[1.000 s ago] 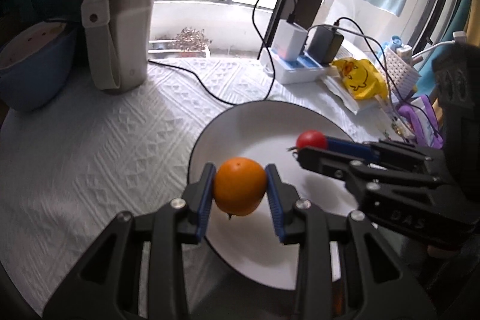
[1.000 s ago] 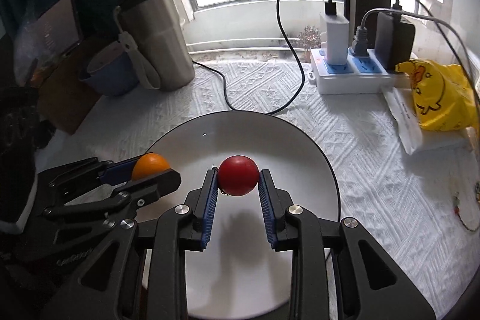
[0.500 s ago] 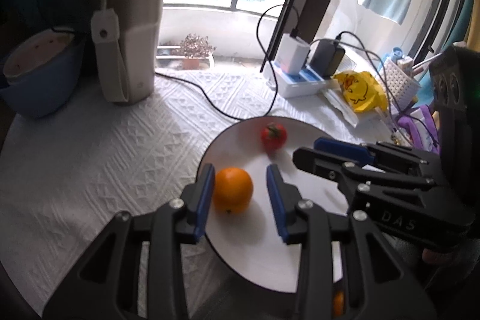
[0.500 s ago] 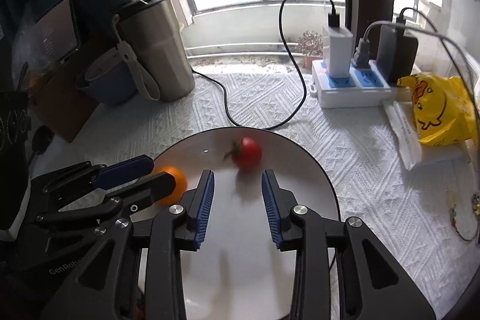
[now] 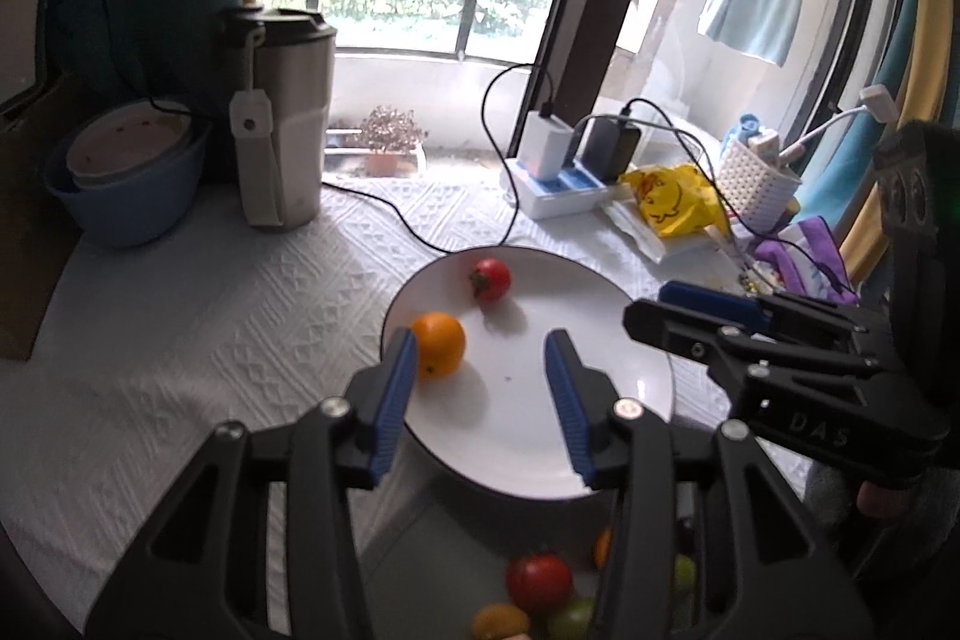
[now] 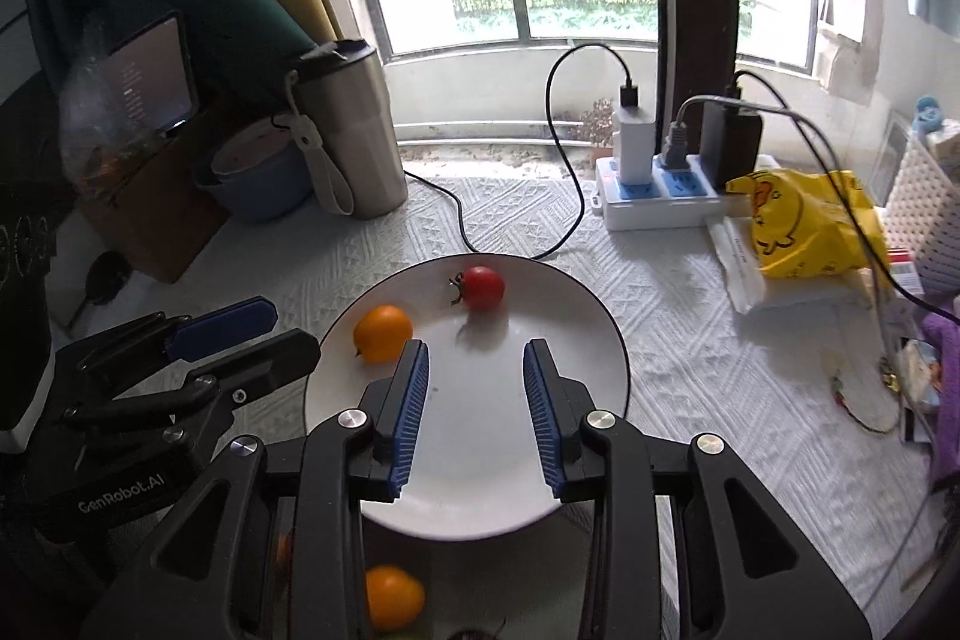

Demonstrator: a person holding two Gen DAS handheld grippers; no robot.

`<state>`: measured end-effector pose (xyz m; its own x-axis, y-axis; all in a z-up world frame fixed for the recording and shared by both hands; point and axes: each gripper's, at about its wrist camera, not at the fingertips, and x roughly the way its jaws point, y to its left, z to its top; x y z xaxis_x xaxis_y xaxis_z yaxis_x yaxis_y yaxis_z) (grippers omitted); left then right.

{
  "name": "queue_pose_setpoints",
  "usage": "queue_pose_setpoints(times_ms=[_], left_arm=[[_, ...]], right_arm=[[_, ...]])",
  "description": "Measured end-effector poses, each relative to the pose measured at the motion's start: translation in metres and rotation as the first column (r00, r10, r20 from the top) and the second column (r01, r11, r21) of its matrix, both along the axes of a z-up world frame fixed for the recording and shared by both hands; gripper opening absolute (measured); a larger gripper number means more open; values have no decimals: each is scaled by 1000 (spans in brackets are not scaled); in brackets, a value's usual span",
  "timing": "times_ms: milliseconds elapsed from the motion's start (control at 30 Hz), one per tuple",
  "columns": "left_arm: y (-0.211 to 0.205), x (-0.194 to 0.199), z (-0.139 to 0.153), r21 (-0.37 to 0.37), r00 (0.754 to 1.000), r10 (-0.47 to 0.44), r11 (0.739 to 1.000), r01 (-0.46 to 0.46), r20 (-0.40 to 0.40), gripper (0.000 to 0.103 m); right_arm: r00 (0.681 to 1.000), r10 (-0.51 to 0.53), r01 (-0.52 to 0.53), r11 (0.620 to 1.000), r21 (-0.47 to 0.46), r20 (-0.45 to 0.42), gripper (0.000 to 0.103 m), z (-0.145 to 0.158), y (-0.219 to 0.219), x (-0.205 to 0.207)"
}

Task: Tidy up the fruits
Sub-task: 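Grasp a dark plum with the left gripper while the right gripper grasps a dark cherry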

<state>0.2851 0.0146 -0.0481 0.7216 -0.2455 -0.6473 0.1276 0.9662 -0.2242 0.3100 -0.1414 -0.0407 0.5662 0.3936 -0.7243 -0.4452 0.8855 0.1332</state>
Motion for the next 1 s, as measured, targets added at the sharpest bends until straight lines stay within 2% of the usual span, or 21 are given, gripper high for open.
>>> queue_pose_setpoints(times_ms=[467, 700, 1000], left_arm=[[-16, -55, 16, 1, 999, -8, 1000, 8, 46, 47], [-28, -78, 7, 1, 1000, -5, 1000, 5, 22, 47], [-43, -100, -18, -5, 999, 12, 1000, -13, -38, 47]], right_arm=[[998, -16, 16, 1000, 7, 63, 35, 24, -31, -56], [998, -22, 21, 1000, 7, 61, 35, 20, -47, -75], [1000, -19, 19, 1000, 16, 19, 35, -1, -67, -91]])
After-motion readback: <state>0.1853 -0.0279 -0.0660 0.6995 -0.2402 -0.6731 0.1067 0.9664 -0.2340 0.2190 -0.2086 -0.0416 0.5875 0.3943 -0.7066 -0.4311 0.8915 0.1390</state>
